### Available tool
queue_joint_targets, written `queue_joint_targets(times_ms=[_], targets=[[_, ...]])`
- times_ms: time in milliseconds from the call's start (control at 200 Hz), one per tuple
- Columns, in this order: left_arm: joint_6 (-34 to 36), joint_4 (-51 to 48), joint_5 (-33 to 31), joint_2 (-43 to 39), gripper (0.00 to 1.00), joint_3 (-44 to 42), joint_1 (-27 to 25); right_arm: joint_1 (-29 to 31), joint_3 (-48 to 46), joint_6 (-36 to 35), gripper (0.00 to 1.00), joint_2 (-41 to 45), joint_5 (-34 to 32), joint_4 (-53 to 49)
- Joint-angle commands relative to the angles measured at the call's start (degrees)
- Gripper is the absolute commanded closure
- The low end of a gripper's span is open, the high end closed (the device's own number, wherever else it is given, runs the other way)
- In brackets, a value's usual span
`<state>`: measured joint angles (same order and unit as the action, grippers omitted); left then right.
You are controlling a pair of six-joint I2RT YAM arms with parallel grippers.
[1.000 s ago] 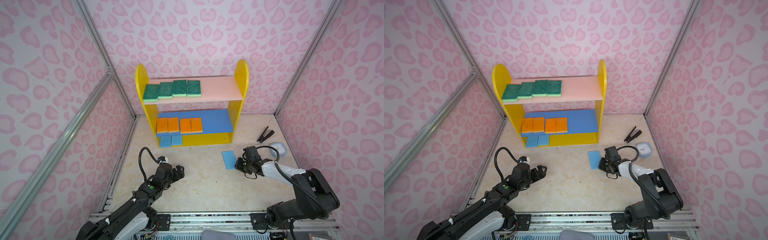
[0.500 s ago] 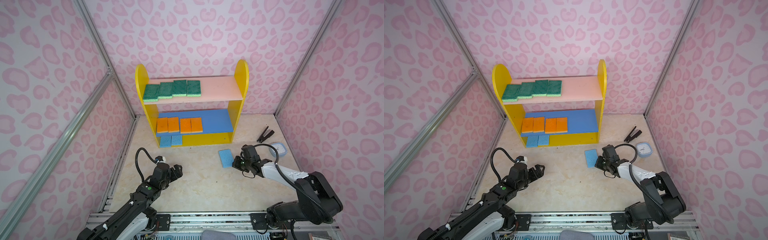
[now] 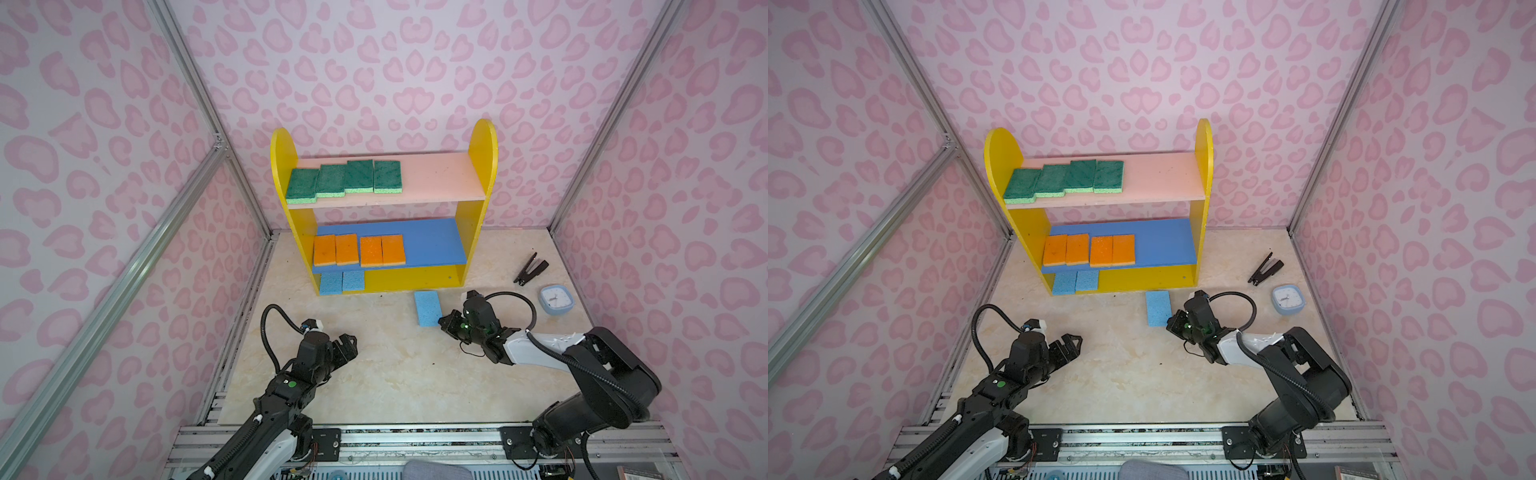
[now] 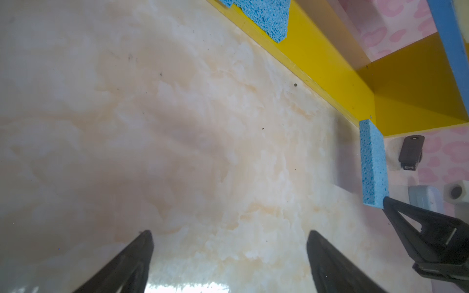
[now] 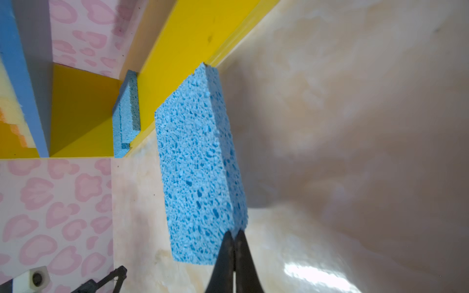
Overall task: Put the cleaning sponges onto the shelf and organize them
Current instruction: 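Carry the blue sponge toward the shelf base beside the other blue sponges, then lower the blue sponge upright against the shelf base next to the others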
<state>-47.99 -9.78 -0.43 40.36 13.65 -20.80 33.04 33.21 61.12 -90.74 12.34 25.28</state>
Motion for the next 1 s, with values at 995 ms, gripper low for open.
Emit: queue_joint_targets(times_ms=[995], targets=[[0.2,-3.2,4.1,-7.1,0.05,-5.0,5.2,6.4,39.5,6.8,1.0,-39.0,-3.9,14.5]])
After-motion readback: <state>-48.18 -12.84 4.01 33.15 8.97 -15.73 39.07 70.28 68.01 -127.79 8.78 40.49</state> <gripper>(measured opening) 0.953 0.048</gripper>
